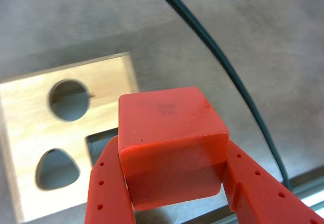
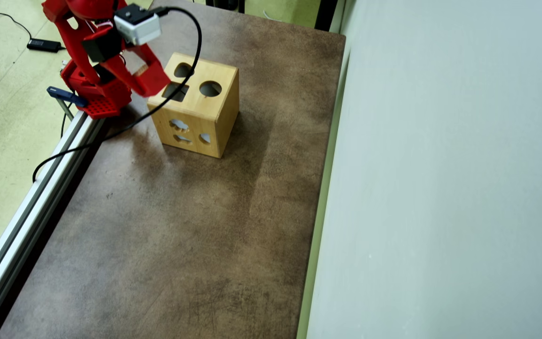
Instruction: Pick and place the red cube on the square hole
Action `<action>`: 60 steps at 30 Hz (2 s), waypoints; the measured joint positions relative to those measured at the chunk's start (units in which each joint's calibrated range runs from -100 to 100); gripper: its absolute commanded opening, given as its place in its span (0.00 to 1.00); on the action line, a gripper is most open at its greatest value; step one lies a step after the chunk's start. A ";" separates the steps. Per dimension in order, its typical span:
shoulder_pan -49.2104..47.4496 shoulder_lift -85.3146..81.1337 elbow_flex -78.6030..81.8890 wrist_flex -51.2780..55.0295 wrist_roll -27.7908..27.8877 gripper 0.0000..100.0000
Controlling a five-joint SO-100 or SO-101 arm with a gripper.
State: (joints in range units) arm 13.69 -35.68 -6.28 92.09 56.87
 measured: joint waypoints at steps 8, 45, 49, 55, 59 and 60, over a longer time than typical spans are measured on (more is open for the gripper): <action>-5.96 0.00 5.51 0.08 -0.34 0.03; -8.62 -0.08 29.53 -0.08 -0.39 0.03; -8.77 -0.08 28.62 -0.08 -1.95 0.03; -10.28 -0.08 28.62 -0.40 -3.42 0.03; -10.35 -0.08 28.62 -4.76 -3.42 0.03; -10.35 -0.08 28.62 -5.97 -3.42 0.03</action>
State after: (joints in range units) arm 3.34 -35.76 22.35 86.12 53.46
